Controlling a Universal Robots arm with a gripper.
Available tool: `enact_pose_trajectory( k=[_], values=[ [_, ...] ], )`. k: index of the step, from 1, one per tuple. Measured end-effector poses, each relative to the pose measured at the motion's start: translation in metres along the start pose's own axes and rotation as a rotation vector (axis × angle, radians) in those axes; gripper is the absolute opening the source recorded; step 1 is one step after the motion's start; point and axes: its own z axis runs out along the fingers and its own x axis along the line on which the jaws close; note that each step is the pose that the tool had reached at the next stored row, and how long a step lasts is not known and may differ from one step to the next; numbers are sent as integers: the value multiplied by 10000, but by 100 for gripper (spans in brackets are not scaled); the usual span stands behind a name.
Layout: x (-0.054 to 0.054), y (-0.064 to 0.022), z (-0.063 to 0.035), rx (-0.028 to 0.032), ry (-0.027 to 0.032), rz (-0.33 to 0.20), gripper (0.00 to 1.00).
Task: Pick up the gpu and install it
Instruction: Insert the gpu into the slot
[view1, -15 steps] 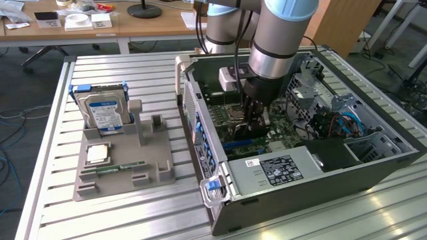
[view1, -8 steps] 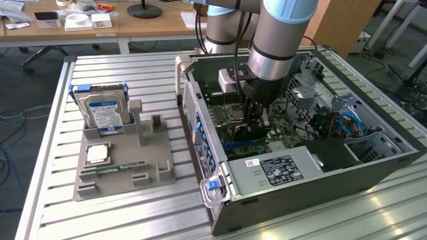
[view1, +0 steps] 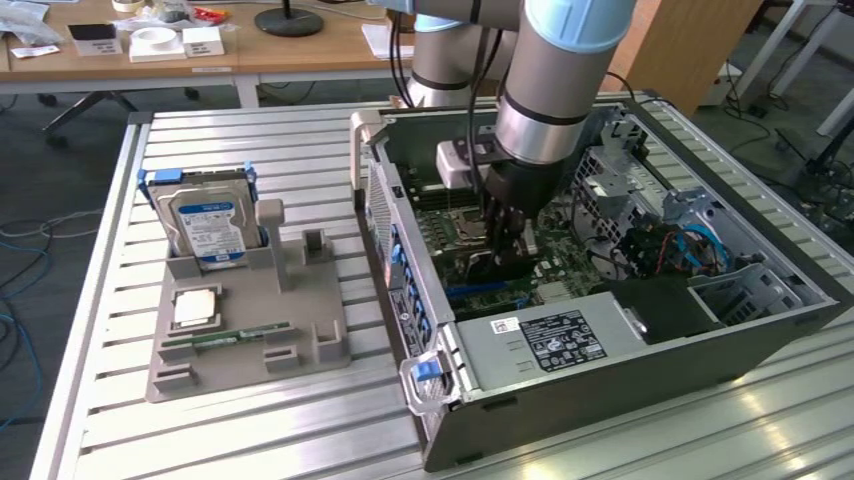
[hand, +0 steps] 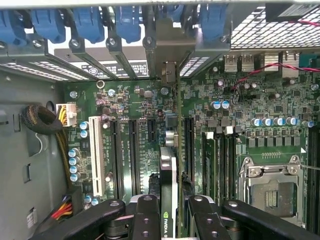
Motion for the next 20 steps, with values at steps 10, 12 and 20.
enact_pose_trajectory(
  k=[10, 12, 20],
  values=[
    [1, 0, 24, -1, 1, 1, 27],
    [0, 0, 30, 0, -2, 2, 27],
    [1, -1, 60, 1, -1, -5, 27]
  ],
)
